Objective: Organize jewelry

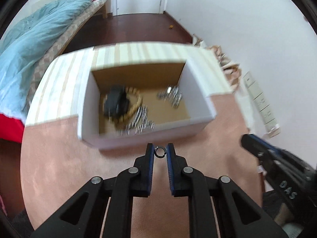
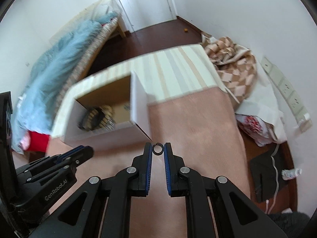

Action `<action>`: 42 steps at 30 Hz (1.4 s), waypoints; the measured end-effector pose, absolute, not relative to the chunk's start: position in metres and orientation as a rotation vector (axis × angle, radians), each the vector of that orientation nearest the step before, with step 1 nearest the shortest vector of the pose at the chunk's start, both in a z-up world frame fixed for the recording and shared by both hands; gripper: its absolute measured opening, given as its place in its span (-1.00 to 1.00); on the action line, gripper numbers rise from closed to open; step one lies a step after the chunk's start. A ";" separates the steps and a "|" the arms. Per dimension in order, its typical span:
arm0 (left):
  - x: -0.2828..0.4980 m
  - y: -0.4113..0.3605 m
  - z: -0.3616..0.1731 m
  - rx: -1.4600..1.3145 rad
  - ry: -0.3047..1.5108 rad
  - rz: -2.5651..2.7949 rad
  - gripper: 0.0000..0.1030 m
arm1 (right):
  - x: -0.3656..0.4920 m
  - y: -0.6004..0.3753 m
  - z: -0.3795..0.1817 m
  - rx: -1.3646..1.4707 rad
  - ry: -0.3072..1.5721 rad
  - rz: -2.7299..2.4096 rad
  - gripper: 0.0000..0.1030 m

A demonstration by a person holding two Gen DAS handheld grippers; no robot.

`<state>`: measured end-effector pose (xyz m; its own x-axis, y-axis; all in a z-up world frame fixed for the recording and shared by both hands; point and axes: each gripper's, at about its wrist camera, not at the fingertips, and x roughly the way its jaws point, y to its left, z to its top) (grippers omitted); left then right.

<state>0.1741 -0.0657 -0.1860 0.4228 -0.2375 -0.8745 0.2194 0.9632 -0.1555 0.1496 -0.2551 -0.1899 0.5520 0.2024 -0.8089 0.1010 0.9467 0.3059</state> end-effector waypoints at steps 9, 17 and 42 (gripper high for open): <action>0.240 -0.058 -0.156 -0.012 1.144 -0.348 -0.80 | 0.220 -0.240 -0.168 0.432 1.021 0.206 -0.76; 0.273 -0.049 -0.155 -0.036 1.224 -0.292 -0.45 | 0.262 -0.232 -0.189 0.497 1.195 0.268 -0.73; 0.199 0.002 -0.137 0.041 1.127 -0.006 0.97 | 0.202 -0.218 -0.143 0.038 1.109 -0.018 0.98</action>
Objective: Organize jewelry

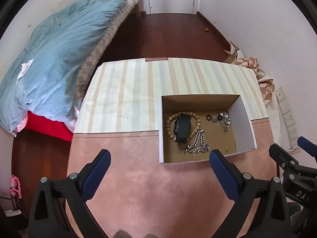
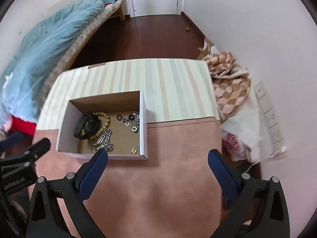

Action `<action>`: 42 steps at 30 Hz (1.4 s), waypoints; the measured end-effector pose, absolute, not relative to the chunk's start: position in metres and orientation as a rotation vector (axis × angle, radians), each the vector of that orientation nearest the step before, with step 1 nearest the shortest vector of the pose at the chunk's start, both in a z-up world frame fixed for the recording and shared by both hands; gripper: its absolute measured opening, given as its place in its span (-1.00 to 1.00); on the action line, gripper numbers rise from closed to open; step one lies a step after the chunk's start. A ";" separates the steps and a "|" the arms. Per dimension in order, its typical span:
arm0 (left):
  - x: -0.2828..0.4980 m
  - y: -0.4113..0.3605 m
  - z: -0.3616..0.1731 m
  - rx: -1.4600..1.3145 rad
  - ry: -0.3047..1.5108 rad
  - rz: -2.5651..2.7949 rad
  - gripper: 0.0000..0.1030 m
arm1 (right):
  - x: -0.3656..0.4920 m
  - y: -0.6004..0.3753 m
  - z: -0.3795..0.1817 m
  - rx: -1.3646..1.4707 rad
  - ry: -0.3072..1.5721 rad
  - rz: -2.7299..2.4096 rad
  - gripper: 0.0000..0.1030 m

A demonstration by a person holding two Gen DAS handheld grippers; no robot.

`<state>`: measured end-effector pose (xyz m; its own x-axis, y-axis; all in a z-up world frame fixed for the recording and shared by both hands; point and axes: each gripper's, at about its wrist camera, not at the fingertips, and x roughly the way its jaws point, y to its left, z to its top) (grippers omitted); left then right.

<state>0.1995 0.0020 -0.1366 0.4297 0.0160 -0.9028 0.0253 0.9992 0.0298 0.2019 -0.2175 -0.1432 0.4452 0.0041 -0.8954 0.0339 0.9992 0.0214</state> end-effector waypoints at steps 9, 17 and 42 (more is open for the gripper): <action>0.165 0.005 -0.094 0.029 1.053 0.007 0.97 | 0.166 -0.211 -0.099 0.013 1.044 -0.031 0.99; 0.112 0.009 -0.036 0.019 0.949 0.026 0.97 | 0.111 -0.206 -0.037 -0.003 0.929 -0.021 0.99; 0.004 0.021 0.064 -0.018 0.771 0.032 0.97 | -0.007 -0.202 0.087 -0.002 0.702 -0.009 0.99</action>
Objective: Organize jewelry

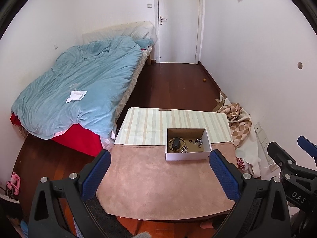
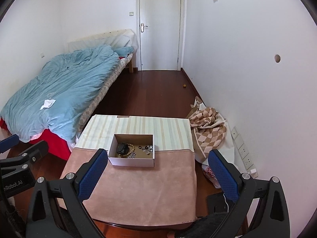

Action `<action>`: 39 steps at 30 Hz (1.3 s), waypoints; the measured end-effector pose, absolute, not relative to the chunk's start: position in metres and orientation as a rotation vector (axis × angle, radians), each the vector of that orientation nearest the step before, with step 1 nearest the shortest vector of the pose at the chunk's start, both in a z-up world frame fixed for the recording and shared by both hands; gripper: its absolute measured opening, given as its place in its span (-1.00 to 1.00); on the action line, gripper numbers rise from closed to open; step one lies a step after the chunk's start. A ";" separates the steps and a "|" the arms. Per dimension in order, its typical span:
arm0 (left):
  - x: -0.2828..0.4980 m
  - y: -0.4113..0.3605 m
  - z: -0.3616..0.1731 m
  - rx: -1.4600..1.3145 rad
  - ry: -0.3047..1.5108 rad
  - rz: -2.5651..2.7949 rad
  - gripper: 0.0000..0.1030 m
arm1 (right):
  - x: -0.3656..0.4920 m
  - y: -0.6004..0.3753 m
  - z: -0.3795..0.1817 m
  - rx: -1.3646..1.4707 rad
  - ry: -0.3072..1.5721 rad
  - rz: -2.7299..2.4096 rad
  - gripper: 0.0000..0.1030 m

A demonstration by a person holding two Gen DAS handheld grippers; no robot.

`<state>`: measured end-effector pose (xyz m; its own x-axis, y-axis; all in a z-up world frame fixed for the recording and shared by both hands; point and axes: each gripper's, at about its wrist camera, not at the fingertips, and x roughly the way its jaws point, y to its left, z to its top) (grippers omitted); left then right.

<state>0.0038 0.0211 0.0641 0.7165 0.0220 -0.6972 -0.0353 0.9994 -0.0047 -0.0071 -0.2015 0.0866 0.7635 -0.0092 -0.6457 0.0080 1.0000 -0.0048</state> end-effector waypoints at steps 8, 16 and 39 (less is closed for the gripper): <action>0.013 0.023 0.054 -0.024 0.814 0.054 0.97 | 0.002 -0.202 0.076 0.002 0.742 -0.009 0.99; 0.048 0.018 0.037 -0.029 0.869 0.060 0.97 | 0.035 -0.201 0.062 -0.015 0.773 -0.030 1.00; 0.123 0.021 -0.007 -0.039 1.020 0.077 0.97 | 0.124 -0.201 0.014 -0.019 0.919 -0.034 1.00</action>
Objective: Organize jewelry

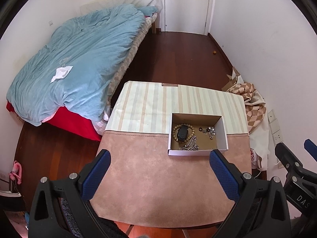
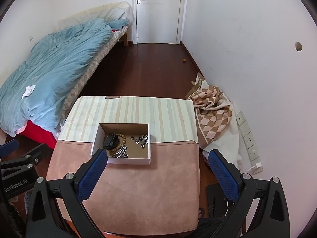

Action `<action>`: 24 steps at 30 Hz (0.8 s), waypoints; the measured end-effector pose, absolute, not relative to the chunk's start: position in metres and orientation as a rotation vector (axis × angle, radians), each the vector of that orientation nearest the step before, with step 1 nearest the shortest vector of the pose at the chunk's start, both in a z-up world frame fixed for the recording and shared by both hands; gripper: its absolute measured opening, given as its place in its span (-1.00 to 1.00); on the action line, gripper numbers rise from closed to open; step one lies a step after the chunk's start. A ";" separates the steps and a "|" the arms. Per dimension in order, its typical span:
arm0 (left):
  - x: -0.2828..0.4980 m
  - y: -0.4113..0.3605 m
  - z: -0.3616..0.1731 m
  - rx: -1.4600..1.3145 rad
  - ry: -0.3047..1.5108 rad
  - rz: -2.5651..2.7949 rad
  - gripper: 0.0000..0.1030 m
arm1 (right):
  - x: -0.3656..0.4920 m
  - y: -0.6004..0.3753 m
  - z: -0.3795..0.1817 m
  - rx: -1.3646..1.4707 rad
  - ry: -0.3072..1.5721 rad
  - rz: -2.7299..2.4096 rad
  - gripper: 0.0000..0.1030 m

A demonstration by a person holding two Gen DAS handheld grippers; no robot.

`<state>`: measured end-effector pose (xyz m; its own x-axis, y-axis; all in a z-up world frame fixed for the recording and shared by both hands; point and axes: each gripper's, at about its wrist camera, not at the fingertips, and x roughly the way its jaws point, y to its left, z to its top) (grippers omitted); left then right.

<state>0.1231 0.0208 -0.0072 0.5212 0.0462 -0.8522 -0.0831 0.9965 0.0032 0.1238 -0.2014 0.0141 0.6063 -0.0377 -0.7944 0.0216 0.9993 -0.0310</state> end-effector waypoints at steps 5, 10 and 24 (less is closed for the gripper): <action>0.123 0.021 -0.008 -0.039 1.022 0.076 0.97 | 0.125 -0.200 0.013 -0.025 0.921 -0.035 1.00; 0.122 0.022 -0.008 -0.036 1.021 0.081 0.97 | 0.125 -0.199 0.013 -0.028 0.923 -0.033 1.00; 0.119 0.024 -0.010 -0.030 1.018 0.081 0.97 | 0.122 -0.196 0.009 -0.030 0.928 -0.028 1.00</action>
